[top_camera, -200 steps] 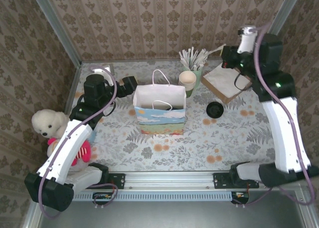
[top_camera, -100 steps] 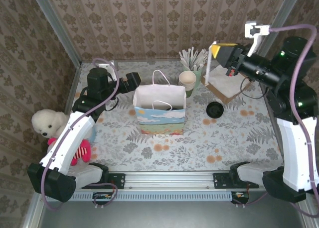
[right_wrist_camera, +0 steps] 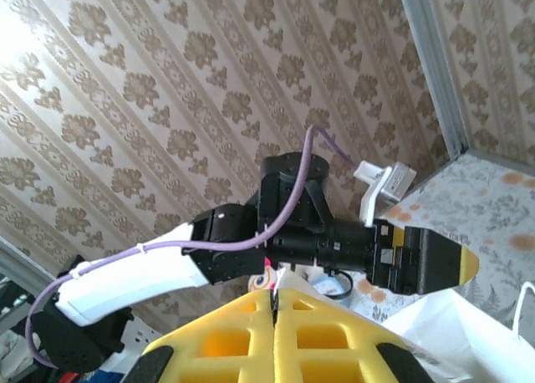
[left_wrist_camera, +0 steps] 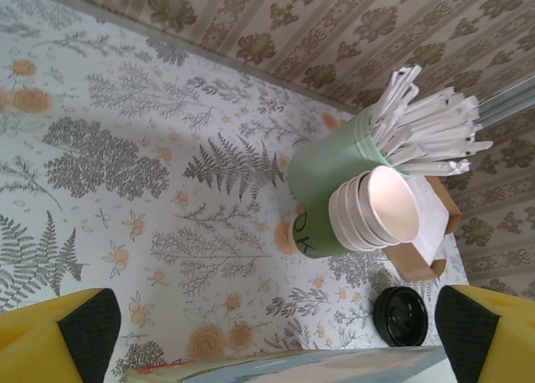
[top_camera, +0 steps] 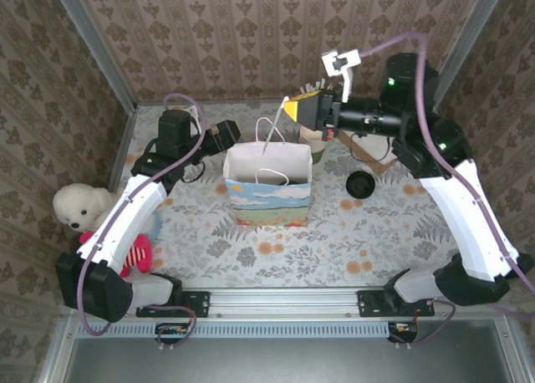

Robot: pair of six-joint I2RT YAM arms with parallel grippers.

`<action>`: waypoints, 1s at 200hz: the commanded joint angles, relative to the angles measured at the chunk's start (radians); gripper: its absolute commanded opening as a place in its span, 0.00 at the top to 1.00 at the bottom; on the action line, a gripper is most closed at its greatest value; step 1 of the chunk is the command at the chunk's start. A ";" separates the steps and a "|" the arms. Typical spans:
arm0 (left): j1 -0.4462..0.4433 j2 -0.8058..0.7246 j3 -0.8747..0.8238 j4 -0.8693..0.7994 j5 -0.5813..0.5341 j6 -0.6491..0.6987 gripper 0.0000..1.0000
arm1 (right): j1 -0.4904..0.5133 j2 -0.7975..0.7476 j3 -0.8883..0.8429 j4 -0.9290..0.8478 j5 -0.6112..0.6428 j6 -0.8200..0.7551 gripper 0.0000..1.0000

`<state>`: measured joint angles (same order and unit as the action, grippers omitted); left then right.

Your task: Pack the takeout coffee

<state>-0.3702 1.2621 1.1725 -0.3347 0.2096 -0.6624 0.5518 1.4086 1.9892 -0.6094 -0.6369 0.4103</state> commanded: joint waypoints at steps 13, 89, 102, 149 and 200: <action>0.010 -0.020 0.011 -0.021 -0.019 -0.006 0.00 | 0.010 0.041 -0.030 -0.013 0.025 -0.038 1.00; 0.023 -0.082 -0.035 0.005 0.048 -0.023 0.00 | 0.109 0.184 -0.107 0.045 -0.011 0.010 1.00; 0.032 -0.121 -0.060 0.052 0.091 -0.048 0.00 | 0.121 0.178 -0.158 0.050 0.017 0.020 1.00; 0.043 -0.195 -0.083 -0.014 0.093 -0.037 0.00 | 0.123 0.126 -0.391 0.025 0.193 0.016 0.94; 0.043 -0.246 -0.133 -0.027 0.203 0.036 0.00 | 0.115 0.057 -0.380 -0.232 0.493 -0.134 0.59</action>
<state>-0.3321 1.0405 1.0447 -0.3428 0.3264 -0.6849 0.6754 1.5482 1.6012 -0.7246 -0.3065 0.3634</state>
